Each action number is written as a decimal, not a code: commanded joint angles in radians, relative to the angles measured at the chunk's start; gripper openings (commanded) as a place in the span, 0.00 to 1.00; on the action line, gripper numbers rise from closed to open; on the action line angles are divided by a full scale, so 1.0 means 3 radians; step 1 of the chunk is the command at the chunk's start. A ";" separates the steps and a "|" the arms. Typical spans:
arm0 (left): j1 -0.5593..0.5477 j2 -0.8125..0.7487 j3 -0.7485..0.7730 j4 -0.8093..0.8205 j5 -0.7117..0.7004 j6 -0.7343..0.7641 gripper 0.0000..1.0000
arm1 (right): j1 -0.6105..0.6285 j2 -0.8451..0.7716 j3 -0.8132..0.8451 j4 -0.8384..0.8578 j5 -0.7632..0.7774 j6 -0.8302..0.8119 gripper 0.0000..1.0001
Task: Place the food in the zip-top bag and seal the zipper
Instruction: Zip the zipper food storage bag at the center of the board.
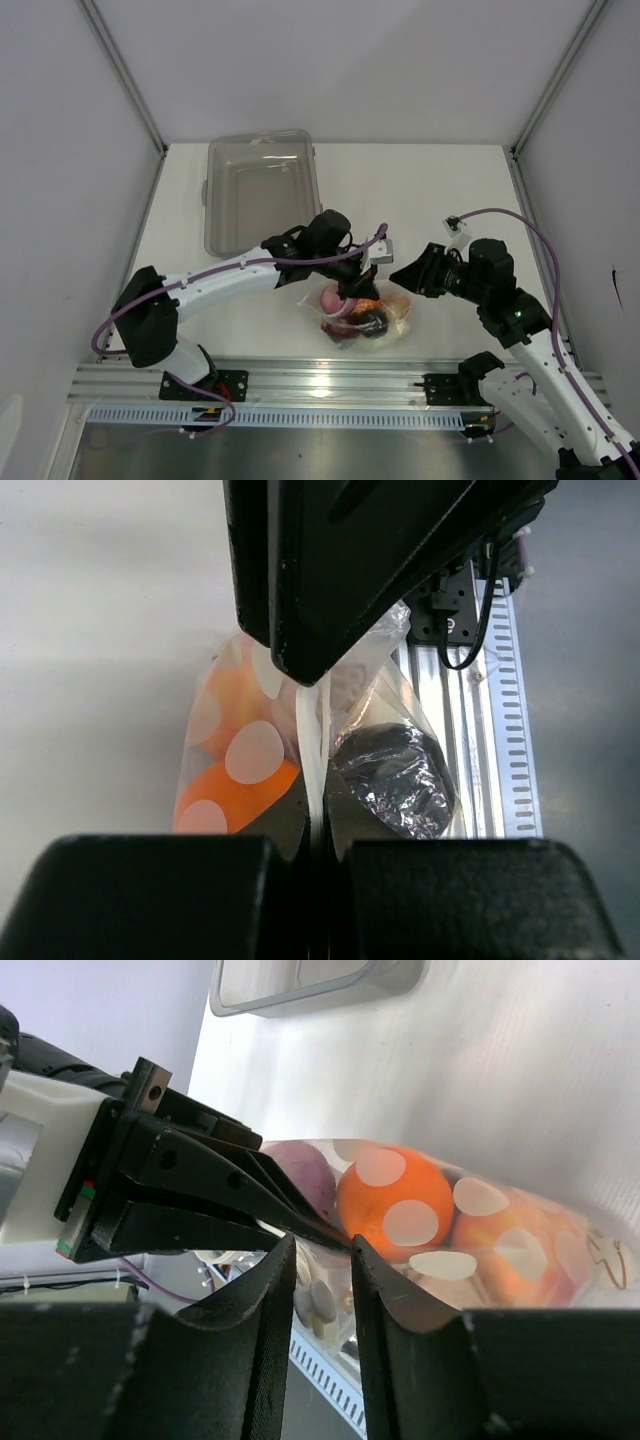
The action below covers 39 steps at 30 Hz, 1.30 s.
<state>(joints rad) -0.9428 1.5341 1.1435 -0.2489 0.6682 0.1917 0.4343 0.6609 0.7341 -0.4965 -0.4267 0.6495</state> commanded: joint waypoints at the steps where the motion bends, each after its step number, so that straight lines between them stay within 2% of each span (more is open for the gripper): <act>1: 0.0059 0.0025 0.0207 -0.0126 0.0298 -0.0010 0.01 | -0.0016 -0.0127 -0.0074 0.0131 0.0037 -0.0181 0.31; 8: 0.0233 0.0158 0.0325 -0.0137 0.0738 -0.0138 0.01 | -0.0021 -0.0393 -0.0253 0.0065 0.0083 -0.0232 0.31; 10: 0.0274 0.0219 0.0366 -0.0157 0.0810 -0.0178 0.01 | -0.0011 -0.0510 -0.0279 0.0095 0.0017 -0.0232 0.34; 15: 0.0330 0.0337 0.0417 -0.0152 0.0948 -0.0245 0.01 | -0.0011 -0.0689 -0.0284 0.0009 0.0057 -0.0278 0.50; 18: 0.0330 0.0342 0.0412 -0.0116 0.1004 -0.0281 0.01 | -0.0011 -0.0618 -0.0335 0.0003 0.0077 -0.0294 0.52; 21: 0.0330 0.0332 0.0402 -0.0126 0.1060 -0.0291 0.01 | -0.0011 -0.0557 -0.0427 0.0227 0.0057 -0.0268 0.50; 31: 0.0361 0.0337 0.0443 -0.0167 0.1255 -0.0363 0.01 | 0.0101 -0.0470 -0.0693 0.0719 -0.0035 -0.0334 0.41; 33: 0.0361 0.0337 0.0427 -0.0142 0.1311 -0.0378 0.01 | 0.0132 -0.0449 -0.0754 0.0811 -0.0005 -0.0350 0.36; 34: 0.0361 0.0337 0.0427 -0.0147 0.1326 -0.0378 0.01 | 0.0147 -0.0439 -0.0775 0.0847 -0.0004 -0.0355 0.33; 35: 0.0361 0.0342 0.0427 -0.0152 0.1337 -0.0383 0.01 | 0.0158 -0.0444 -0.0795 0.0888 -0.0009 -0.0370 0.23; 37: 0.0361 0.0327 0.0417 -0.0193 0.1332 -0.0368 0.00 | 0.0163 -0.0459 -0.0836 0.0959 -0.0004 -0.0380 0.10; 38: 0.0361 0.0327 0.0432 -0.0213 0.1332 -0.0353 0.01 | 0.0168 -0.0464 -0.0836 0.0970 -0.0009 -0.0385 0.00; 39: 0.0361 0.0322 0.0432 -0.0234 0.1322 -0.0332 0.03 | 0.0163 -0.0475 -0.0811 0.0955 0.0011 -0.0385 0.00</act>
<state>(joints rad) -0.8410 1.6382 1.2312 -0.3153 0.9989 0.0872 0.4820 0.5270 0.4877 -0.2852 -0.4377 0.5560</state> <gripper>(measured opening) 0.024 0.014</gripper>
